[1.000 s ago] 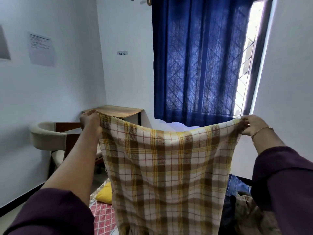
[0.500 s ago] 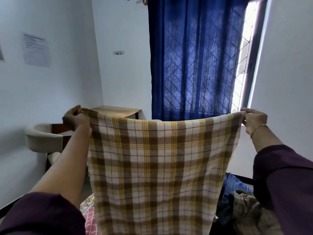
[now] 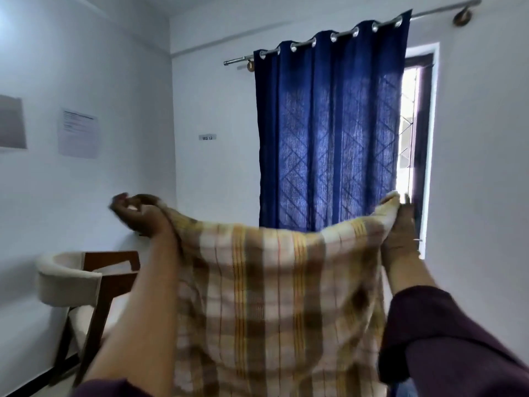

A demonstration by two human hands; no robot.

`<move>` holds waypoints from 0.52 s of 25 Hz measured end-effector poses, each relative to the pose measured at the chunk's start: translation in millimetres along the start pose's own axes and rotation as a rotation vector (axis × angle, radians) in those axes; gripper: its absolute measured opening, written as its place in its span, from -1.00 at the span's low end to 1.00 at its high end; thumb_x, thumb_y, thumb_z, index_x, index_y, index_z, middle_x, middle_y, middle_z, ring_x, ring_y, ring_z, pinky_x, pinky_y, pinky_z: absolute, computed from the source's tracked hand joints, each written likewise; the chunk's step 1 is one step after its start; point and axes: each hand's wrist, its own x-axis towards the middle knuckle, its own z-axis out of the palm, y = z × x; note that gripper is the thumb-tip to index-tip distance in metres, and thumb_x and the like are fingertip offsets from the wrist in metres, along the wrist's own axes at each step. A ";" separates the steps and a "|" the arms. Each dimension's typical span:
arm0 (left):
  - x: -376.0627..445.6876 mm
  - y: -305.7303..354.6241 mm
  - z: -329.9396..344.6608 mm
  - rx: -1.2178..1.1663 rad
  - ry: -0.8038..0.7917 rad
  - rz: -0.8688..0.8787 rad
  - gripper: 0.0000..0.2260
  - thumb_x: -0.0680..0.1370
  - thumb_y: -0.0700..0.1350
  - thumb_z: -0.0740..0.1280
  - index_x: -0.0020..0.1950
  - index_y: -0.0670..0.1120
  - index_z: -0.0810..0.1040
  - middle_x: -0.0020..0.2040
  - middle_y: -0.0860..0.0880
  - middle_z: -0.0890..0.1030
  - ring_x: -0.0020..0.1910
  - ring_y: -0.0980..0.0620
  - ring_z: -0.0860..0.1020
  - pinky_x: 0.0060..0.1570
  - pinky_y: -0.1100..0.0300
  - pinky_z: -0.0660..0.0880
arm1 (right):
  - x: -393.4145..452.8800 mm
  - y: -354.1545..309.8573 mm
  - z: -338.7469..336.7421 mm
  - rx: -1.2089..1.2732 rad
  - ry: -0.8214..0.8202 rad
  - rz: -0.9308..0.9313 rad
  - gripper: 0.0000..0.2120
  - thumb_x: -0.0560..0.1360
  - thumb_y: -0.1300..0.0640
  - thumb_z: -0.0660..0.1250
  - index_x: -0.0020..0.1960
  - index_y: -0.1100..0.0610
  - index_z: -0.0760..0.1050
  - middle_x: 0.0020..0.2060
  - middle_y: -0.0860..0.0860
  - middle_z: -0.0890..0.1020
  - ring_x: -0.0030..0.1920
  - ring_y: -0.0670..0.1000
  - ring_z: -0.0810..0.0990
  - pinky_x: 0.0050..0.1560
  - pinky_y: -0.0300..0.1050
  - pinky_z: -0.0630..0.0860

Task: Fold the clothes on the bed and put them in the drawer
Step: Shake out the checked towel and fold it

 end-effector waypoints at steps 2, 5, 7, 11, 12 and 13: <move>-38.1 -0.9 19.4 0.077 -0.224 -0.102 -0.75 0.51 -0.48 0.05 -0.01 -0.20 0.40 -0.22 0.04 0.37 -0.34 0.25 0.38 -0.32 0.46 0.36 | 5.1 33.3 22.5 0.175 -0.091 0.105 -0.30 -0.16 0.09 0.72 -0.15 0.04 0.40 -0.39 -0.08 0.56 -0.42 -0.17 0.51 -0.39 -0.37 0.48; -89.8 -8.8 36.1 -0.021 -0.825 -0.317 -0.77 0.55 -0.42 0.19 -0.02 -0.09 0.47 -0.22 0.01 0.48 -0.38 0.19 0.46 -0.36 0.32 0.44 | -15.5 72.7 75.7 0.213 -0.222 0.274 -0.43 -0.02 0.28 0.65 -0.18 0.07 0.37 -0.46 -0.02 0.49 -0.50 -0.13 0.45 -0.55 -0.37 0.40; -111.0 0.5 41.6 -0.075 -1.075 -0.494 -0.79 0.57 -0.38 0.19 -0.05 -0.08 0.48 -0.26 0.00 0.55 -0.41 0.14 0.49 -0.41 0.30 0.48 | -28.0 86.5 101.3 0.063 -0.257 0.337 -0.72 0.29 0.34 0.42 -0.16 0.08 0.39 -0.44 0.00 0.53 -0.48 -0.11 0.49 -0.52 -0.33 0.46; -115.9 15.0 43.9 -0.013 -1.178 -0.541 -0.84 0.58 -0.30 0.21 -0.09 -0.14 0.55 -0.30 -0.04 0.61 -0.36 0.10 0.55 -0.28 0.28 0.54 | -28.0 78.0 113.1 -0.199 -0.318 0.273 -0.80 0.55 0.38 0.16 -0.13 0.12 0.41 -0.30 0.01 0.55 -0.36 -0.08 0.56 -0.28 -0.24 0.56; -114.9 16.2 42.8 -0.006 -1.221 -0.526 -0.87 0.58 -0.27 0.22 -0.07 -0.14 0.56 -0.28 -0.04 0.61 -0.35 0.10 0.56 -0.27 0.27 0.55 | -27.5 74.3 111.8 -0.253 -0.344 0.258 -0.81 0.55 0.37 0.17 -0.12 0.12 0.42 -0.28 0.00 0.54 -0.32 -0.09 0.56 -0.25 -0.24 0.56; -115.9 17.1 40.4 0.003 -1.257 -0.531 -0.88 0.59 -0.24 0.23 -0.04 -0.14 0.55 -0.27 -0.04 0.60 -0.35 0.10 0.56 -0.28 0.27 0.55 | -27.1 73.1 108.3 -0.314 -0.363 0.246 -0.82 0.56 0.36 0.17 -0.11 0.12 0.42 -0.27 -0.01 0.54 -0.29 -0.09 0.56 -0.24 -0.25 0.56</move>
